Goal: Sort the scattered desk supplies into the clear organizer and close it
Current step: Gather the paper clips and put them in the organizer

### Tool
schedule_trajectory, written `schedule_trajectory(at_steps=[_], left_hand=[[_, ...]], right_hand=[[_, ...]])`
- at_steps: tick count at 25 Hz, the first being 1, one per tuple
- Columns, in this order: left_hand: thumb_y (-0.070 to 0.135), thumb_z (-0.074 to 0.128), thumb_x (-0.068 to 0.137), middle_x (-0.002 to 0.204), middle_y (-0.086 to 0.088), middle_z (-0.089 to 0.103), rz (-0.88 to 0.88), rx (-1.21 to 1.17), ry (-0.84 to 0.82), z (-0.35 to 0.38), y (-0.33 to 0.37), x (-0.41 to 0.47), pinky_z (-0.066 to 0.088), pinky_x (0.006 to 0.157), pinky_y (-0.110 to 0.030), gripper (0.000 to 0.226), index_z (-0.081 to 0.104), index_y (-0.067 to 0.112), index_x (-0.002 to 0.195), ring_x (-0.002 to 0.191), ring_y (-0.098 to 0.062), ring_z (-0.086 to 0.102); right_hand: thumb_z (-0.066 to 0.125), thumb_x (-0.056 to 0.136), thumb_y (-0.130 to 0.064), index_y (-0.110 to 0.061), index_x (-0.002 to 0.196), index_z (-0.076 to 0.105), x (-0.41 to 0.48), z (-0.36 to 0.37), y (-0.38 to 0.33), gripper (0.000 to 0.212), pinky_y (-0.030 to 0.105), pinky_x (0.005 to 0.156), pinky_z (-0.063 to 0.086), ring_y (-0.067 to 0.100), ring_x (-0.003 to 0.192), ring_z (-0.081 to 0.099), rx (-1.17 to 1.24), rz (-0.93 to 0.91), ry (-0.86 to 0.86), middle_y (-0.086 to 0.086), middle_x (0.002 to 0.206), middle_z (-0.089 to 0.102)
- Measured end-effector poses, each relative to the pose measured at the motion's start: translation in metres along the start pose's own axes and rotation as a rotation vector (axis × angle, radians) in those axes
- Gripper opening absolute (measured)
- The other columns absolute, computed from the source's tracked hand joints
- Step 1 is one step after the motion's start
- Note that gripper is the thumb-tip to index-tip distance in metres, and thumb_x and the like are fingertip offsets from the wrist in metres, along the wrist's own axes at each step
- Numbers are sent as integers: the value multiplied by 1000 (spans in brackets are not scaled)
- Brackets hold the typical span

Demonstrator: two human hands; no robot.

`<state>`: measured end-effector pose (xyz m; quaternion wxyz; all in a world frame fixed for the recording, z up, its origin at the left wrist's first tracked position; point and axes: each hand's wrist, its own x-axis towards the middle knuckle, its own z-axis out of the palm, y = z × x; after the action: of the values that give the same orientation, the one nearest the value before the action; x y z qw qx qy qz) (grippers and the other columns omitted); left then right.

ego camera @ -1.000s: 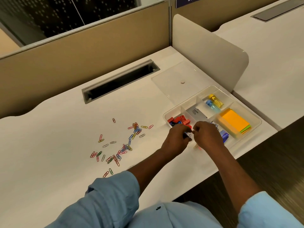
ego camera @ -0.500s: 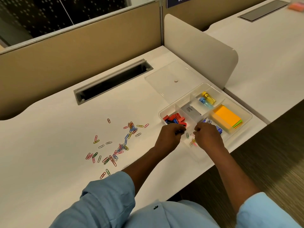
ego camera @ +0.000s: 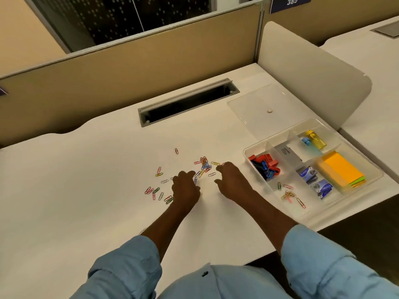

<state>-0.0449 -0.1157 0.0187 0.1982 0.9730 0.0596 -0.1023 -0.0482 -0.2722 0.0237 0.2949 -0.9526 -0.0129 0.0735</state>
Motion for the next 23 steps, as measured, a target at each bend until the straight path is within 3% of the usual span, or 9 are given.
schedule_trajectory(at_steps=[3,7,12,17,20,23], left_hand=[[16,56,89,132,-9,47,36,106,-72,1,-21,0,36,102,-36,52,42,21,138,122,-28,42],[16,51,91,131,-9,46,148,139,-107,4,-29,0,41,100,-36,51,38,21,141,122,-29,43],[5,38,92,139,-12,39,332,303,-147,8,-28,0,41,95,-39,57,29,23,145,118,-31,43],[1,36,93,124,-16,50,422,251,-104,14,-37,4,43,93,-40,38,48,6,129,111,-32,46],[0,39,94,119,-20,53,382,129,-107,14,-40,5,40,94,-42,24,56,-3,111,112,-34,46],[2,41,91,102,-15,57,383,139,-71,9,-40,13,41,81,-35,20,61,2,97,99,-27,49]], right_hand=[[57,91,-33,-15,143,33,25,23,-6,60,34,110,30,29,138,26,-105,23,-54,15,152,23],[51,94,-36,-21,150,10,52,39,-7,71,41,118,12,37,146,1,-224,67,-123,20,157,-3],[39,99,-19,-26,151,6,64,53,-12,62,43,119,1,37,145,-10,-189,-24,-178,24,156,-11],[32,99,-8,-14,150,16,49,66,-19,54,35,119,3,30,147,-3,-242,-141,-155,11,160,1],[33,98,-3,-5,142,33,39,72,-21,45,31,114,25,25,144,18,-228,-147,-40,9,154,26],[36,94,-4,-6,122,53,34,72,-22,33,32,98,39,27,121,43,-321,-243,36,12,131,50]])
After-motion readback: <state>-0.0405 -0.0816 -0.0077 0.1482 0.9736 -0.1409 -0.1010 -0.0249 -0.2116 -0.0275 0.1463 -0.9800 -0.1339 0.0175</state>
